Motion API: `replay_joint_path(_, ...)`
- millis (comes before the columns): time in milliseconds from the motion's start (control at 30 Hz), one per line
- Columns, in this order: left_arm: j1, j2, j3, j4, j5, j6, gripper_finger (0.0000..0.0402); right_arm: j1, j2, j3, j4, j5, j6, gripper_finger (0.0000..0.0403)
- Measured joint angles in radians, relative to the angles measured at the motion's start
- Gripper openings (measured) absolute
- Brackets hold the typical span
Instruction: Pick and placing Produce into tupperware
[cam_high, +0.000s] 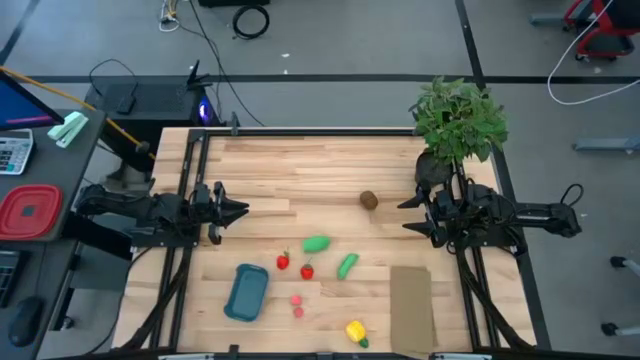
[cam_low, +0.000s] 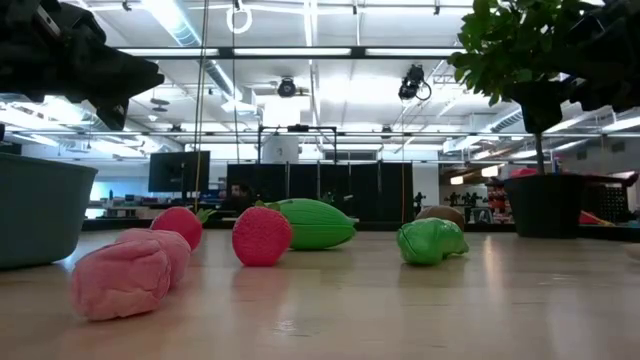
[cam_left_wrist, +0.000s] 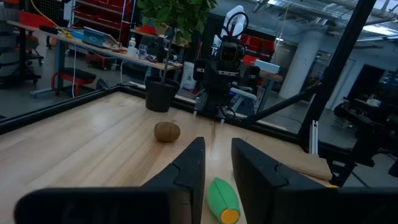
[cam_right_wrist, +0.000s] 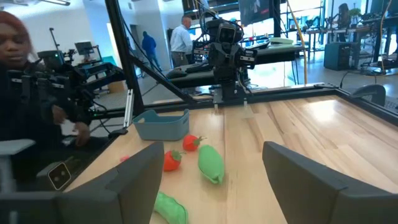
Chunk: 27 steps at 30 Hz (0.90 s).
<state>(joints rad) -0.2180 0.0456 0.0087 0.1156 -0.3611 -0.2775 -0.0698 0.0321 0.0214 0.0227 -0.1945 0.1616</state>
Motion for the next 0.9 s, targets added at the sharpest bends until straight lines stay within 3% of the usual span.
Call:
replay_joint_path(567,0.000,0.000,0.000,0.000,0.000,-0.001,0.0085,0.000,0.000,0.000,0.000,0.000,0.000,0.0284)
replay_joint_path(900,0.000,0.000,0.000,0.006,-0.001,-0.119,0.0083,0.000,0.000,0.000,0.000,0.000,0.000,0.0284)
